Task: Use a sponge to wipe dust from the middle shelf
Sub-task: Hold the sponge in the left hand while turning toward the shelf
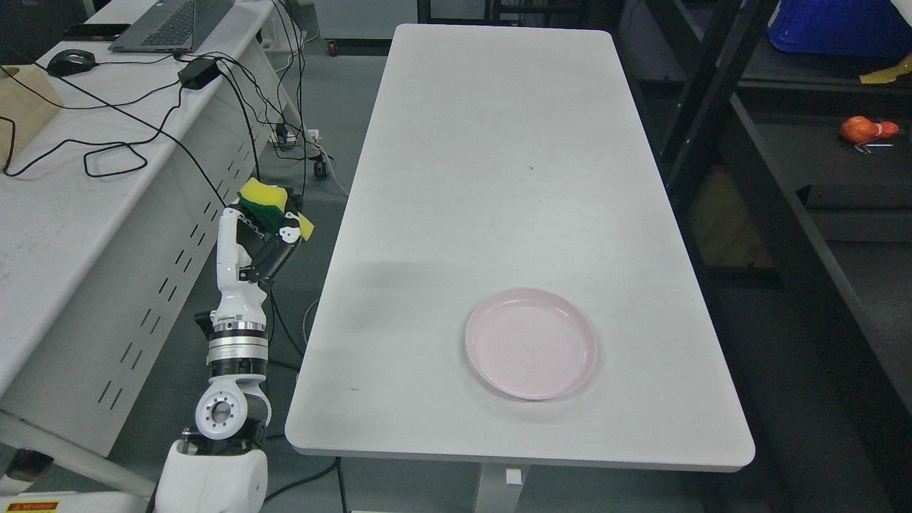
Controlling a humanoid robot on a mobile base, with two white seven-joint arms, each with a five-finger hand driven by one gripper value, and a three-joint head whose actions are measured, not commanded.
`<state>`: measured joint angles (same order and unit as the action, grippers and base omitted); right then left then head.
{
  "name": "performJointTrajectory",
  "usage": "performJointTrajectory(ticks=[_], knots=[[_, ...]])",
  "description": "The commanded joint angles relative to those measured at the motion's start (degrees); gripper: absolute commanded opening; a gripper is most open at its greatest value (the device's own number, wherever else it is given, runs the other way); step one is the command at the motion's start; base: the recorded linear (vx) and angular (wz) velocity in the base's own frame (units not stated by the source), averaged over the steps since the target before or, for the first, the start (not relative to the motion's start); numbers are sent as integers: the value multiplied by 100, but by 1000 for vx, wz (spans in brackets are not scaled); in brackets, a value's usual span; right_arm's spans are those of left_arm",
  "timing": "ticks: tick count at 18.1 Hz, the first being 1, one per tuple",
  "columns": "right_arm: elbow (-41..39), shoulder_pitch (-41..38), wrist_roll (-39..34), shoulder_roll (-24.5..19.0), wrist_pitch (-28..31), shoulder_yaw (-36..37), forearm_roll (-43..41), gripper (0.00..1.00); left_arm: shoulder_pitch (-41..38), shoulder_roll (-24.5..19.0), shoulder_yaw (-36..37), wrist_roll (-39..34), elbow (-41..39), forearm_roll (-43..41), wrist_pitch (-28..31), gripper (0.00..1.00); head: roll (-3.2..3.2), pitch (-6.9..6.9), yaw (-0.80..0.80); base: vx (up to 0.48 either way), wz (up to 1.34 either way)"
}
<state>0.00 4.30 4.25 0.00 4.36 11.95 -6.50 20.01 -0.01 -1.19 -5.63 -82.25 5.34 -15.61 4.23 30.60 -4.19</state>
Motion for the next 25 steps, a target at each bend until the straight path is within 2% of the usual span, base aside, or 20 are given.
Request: performJointTrajectory(ticks=[1, 21, 23, 25], knots=[[-100, 1, -3, 100, 3, 0, 0, 100, -85, -99, 30, 18, -230, 20, 23, 0, 0, 0, 0, -127, -99], [-100, 1, -3, 100, 3, 0, 0, 100, -559, -99, 197, 606, -221, -33, -83, 0, 0, 0, 0, -232, -419], [-100, 1, -3, 100, 3, 0, 0, 100, -559, -99, 381, 939, -221, -190, -240, 0, 0, 0, 0, -298, -507], [-100, 1, -3, 100, 3, 0, 0, 100, -585, -99, 566, 1509, -221, -707, -573, 0, 0, 0, 0, -305, -535]])
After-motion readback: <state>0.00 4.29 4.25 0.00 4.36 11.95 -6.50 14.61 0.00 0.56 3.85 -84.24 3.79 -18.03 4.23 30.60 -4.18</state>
